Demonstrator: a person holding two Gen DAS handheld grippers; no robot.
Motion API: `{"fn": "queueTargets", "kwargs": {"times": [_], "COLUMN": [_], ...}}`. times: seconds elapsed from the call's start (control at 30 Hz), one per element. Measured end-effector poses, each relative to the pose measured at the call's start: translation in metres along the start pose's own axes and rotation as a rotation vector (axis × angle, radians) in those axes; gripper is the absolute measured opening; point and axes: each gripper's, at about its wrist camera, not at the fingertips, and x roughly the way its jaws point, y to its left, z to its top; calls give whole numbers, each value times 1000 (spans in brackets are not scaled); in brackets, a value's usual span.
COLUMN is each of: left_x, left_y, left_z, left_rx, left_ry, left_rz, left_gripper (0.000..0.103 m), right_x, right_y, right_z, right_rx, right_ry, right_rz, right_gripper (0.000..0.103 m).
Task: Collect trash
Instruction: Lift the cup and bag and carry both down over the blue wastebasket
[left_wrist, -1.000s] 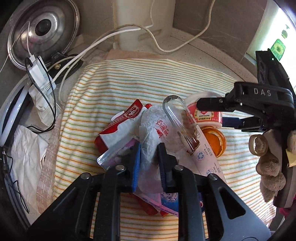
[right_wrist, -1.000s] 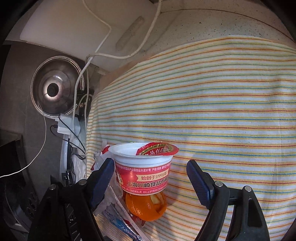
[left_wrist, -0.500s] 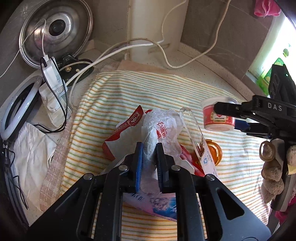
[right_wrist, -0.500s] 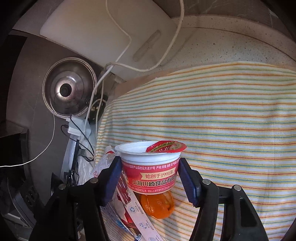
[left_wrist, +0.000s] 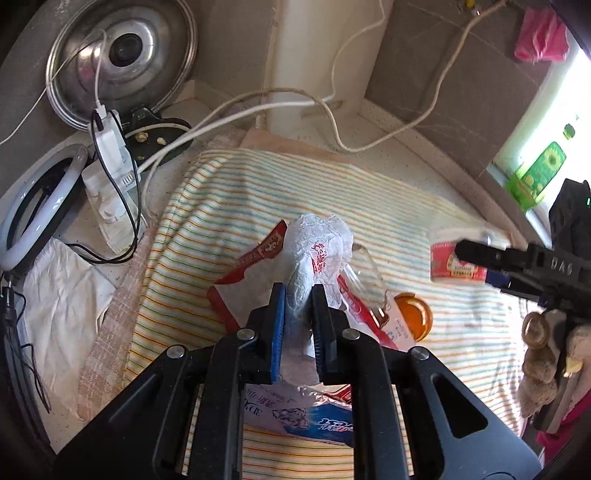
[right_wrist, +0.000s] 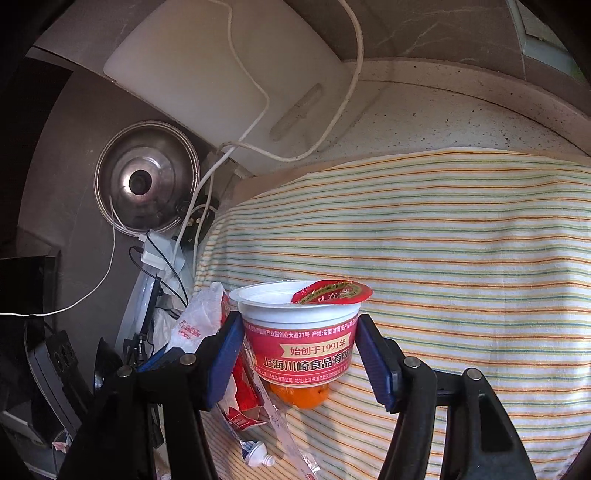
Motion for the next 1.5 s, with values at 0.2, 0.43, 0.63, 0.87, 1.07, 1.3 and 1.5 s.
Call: {"fn": "queueTargets", "kwargs": {"times": [0.2, 0.43, 0.63, 0.87, 1.07, 1.3, 1.5], "left_x": [-26, -53, -73, -95, -113, -126, -131], "left_y": [7, 13, 24, 34, 45, 59, 71], "left_z": [14, 9, -6, -38, -75, -118, -155], "left_rx": [-17, 2, 9, 15, 29, 39, 41], "left_ry": [-60, -95, -107, -104, -88, -58, -24], "left_rz": [8, 26, 24, 9, 2, 5, 2], "left_gripper": [12, 12, 12, 12, 12, 12, 12], "right_x": [-10, -32, -49, -71, -85, -91, -85], "right_y": [2, 9, 16, 32, 54, 76, 91], "right_z": [0, -10, -26, -59, -99, -146, -185], "right_rx": [-20, -60, -86, -125, -164, -194, -244], "right_ry": [-19, -40, -42, -54, -59, -46, -20], "right_rz": [0, 6, 11, 5, -7, -14, -31], "right_gripper": [64, 64, 64, 64, 64, 64, 64]}}
